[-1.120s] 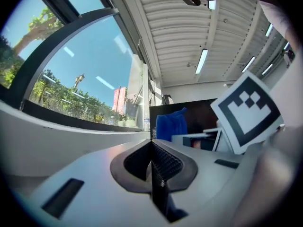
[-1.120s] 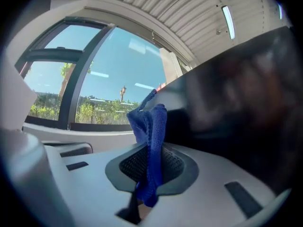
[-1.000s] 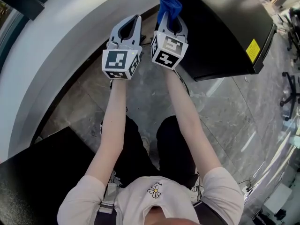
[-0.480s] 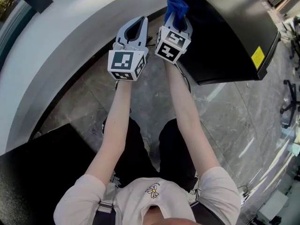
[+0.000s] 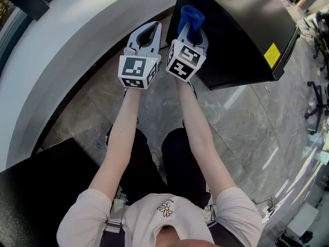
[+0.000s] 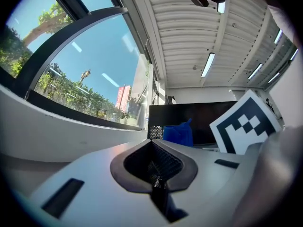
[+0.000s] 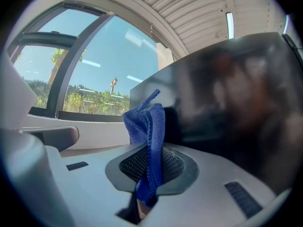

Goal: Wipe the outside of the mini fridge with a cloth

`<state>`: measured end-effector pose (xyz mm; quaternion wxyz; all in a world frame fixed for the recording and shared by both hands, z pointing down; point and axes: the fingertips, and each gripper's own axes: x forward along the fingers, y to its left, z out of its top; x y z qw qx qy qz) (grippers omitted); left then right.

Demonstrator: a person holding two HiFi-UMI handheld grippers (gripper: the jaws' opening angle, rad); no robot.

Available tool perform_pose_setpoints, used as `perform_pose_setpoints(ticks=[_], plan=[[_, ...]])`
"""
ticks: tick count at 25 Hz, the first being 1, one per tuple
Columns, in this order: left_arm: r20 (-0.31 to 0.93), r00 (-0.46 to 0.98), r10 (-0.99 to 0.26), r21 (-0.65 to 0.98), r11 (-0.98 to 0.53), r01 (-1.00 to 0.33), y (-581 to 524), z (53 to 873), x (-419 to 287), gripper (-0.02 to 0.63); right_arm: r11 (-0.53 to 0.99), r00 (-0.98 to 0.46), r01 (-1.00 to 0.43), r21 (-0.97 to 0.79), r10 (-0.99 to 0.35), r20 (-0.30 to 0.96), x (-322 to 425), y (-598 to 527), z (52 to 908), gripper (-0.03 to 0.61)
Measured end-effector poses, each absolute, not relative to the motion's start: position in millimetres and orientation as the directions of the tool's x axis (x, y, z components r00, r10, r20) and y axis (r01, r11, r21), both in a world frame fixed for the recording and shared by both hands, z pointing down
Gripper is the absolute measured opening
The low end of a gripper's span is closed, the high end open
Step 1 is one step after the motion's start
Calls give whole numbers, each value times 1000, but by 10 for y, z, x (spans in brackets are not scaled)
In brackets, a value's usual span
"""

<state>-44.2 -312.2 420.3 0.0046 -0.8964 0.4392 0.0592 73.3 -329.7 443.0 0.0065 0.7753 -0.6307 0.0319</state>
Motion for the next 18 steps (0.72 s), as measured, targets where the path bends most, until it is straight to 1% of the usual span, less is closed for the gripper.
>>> perform_pose_setpoints(ticks=[7,12,15,18], plan=[[-108,670,-734,65,-678,-732,-2919,4199,-65,5,-252,250,-967,-33,-967,50,1028,-2836,4442,60],[-143,707,-692,100,-721,-686,-2707,4070,245,5,-275,275,-961,-6,-961,34,1246,-2552,4391,61],[-131,725,-676,115,-737,-666,-2564,4102,437,5,-295,295,-955,-11,-955,36,1396,-2346,4369,61],[-119,764,-634,113,-773,-624,-2411,4129,704,5,-305,306,-952,15,-952,34,1545,-2149,4322,61]])
